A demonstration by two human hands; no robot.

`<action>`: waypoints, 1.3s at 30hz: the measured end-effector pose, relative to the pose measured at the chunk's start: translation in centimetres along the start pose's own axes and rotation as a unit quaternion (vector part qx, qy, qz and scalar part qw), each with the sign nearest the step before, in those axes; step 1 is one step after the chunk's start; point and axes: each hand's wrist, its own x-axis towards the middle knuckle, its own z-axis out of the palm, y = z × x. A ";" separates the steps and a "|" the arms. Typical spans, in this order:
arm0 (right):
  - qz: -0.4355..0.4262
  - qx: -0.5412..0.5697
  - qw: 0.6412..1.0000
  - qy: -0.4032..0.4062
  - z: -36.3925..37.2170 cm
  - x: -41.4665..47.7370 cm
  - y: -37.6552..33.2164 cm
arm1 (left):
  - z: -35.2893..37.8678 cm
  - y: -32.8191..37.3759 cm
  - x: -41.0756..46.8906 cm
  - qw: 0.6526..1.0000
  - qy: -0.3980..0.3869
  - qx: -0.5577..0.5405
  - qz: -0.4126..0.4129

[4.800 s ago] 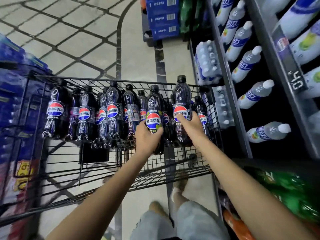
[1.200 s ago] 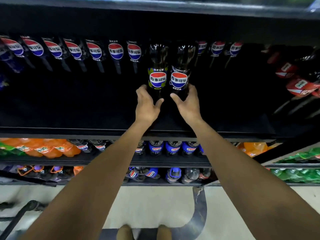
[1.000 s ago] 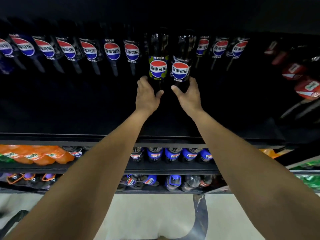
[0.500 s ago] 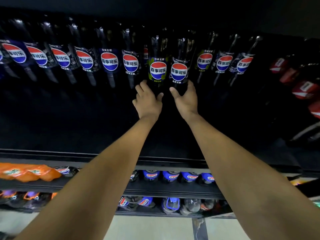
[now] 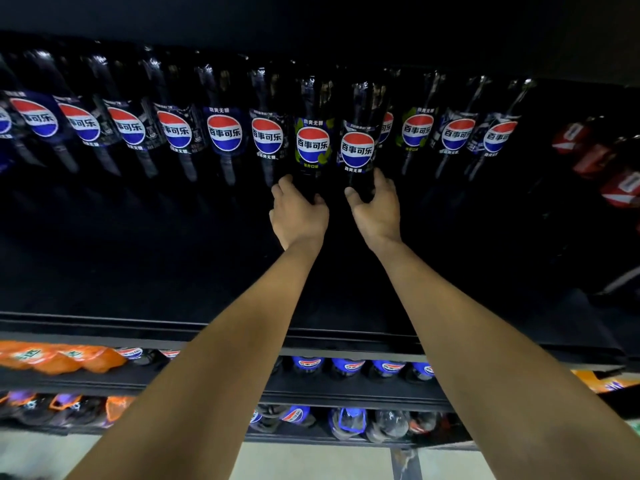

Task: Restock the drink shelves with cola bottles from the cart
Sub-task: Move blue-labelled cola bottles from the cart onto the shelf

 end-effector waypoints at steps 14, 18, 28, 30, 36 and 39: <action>0.016 0.037 0.999 0.000 -0.1 -0.2 0.1 | 0.0 -0.1 0.1 1.000 0.005 -0.018 -0.002; 0.001 -0.004 1.000 0.018 0.0 -0.2 -0.1 | -0.1 -0.1 0.1 0.999 0.014 -0.028 -0.008; 0.033 0.011 0.999 0.041 -0.3 -0.3 -0.3 | -0.2 -0.2 0.1 0.999 0.022 -0.046 -0.018; 0.035 0.007 0.999 0.040 -0.3 -0.4 -0.4 | -0.2 -0.2 0.0 0.999 0.016 -0.049 -0.019; 0.021 0.003 1.000 0.020 -0.3 -1.0 -0.8 | -0.4 -0.3 -0.1 0.997 0.001 -0.070 -0.016; -0.009 -0.049 0.999 0.017 -0.4 -1.7 -1.2 | -0.8 -0.2 -0.5 0.996 -0.017 -0.084 0.001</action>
